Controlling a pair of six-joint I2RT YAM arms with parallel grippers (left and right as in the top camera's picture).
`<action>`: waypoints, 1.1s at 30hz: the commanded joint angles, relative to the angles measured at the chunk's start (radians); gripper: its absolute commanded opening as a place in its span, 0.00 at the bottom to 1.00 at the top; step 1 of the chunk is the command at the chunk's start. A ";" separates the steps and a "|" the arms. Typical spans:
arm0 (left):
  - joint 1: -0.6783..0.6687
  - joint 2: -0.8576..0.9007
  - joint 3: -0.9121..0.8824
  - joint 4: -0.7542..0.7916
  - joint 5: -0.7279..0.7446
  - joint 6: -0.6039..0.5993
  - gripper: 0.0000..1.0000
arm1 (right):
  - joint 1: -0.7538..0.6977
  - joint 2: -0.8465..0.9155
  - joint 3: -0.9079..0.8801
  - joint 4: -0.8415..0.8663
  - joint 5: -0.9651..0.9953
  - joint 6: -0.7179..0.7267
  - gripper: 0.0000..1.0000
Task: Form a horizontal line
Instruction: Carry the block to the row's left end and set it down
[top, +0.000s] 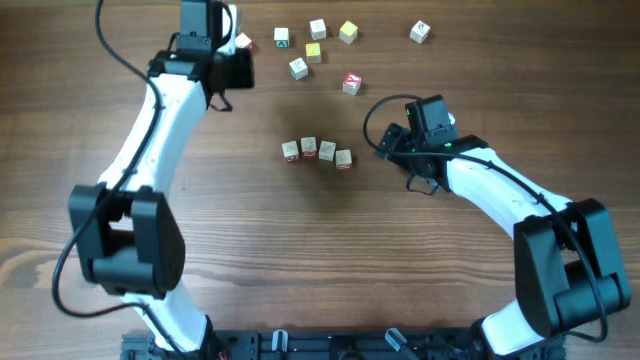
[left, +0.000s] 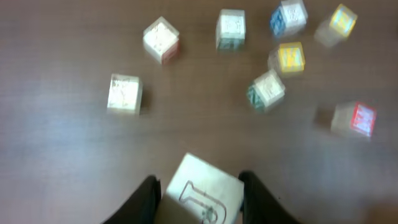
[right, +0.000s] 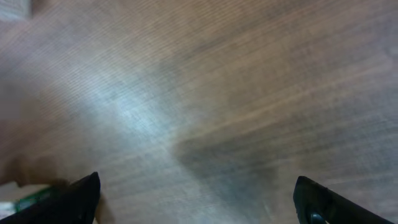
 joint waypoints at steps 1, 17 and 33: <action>0.004 -0.039 -0.007 -0.162 -0.005 0.003 0.13 | -0.001 0.005 -0.002 -0.007 -0.009 -0.060 1.00; 0.003 -0.035 -0.290 -0.185 0.190 0.289 0.09 | -0.002 0.005 -0.002 -0.007 -0.009 -0.105 1.00; 0.003 -0.043 -0.462 0.158 0.187 0.311 1.00 | -0.002 0.005 -0.002 0.023 -0.001 -0.156 1.00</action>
